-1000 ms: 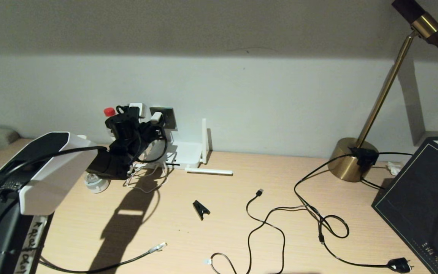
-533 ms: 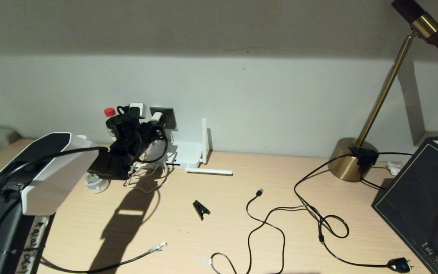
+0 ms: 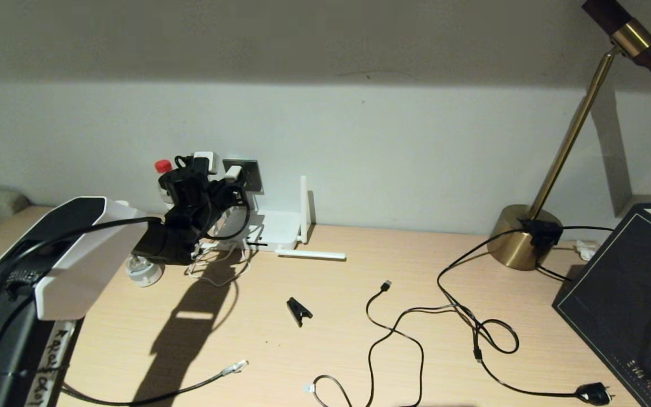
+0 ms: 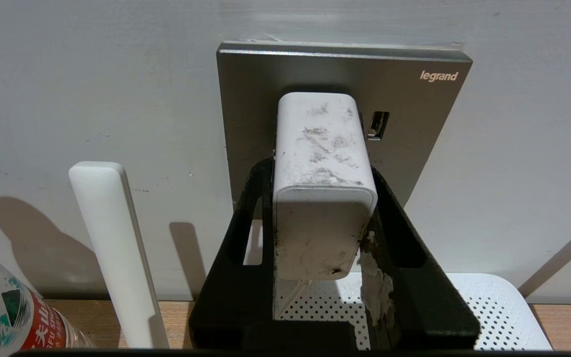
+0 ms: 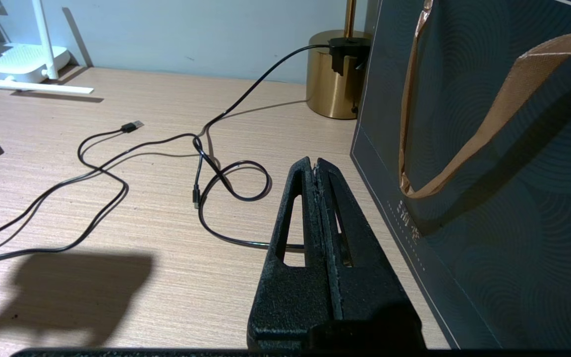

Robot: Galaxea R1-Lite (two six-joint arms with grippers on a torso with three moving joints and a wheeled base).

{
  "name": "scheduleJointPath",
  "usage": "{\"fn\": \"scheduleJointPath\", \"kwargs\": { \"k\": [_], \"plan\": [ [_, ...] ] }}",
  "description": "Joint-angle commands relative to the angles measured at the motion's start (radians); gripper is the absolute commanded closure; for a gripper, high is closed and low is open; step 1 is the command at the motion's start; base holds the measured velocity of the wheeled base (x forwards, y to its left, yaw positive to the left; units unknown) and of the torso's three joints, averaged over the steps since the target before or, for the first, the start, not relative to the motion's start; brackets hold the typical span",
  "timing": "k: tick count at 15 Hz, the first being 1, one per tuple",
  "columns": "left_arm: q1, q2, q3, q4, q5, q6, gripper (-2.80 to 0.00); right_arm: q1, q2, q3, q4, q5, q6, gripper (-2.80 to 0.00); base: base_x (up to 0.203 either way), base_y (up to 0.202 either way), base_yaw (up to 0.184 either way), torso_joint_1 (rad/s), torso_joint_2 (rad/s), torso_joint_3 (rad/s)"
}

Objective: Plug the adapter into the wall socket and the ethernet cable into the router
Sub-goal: Plug plug into socket

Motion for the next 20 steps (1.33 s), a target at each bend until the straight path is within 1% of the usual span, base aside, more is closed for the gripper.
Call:
{"fn": "scheduleJointPath", "kwargs": {
  "k": [1,9,12,20],
  "plan": [
    [0.000,0.004,-0.006,-0.006,0.000,0.000,0.00,0.000,0.001,0.035,-0.001,0.000,0.000,0.00,0.000,0.000,0.000,0.000,0.00,0.000],
    [-0.004,0.025,-0.037,-0.004,0.033,0.000,0.00,0.000,0.001,0.035,-0.001,0.000,0.000,0.00,0.000,0.000,0.000,0.000,0.00,0.000],
    [-0.006,0.045,-0.068,-0.003,0.053,0.001,0.00,0.000,0.001,0.035,-0.001,0.000,0.000,0.00,0.000,0.000,0.000,0.000,0.00,0.000],
    [-0.005,0.047,-0.081,0.016,0.055,0.001,0.00,0.000,0.001,0.035,-0.001,0.000,0.000,0.00,0.000,0.000,0.000,0.000,0.00,0.000]
  ]
}}
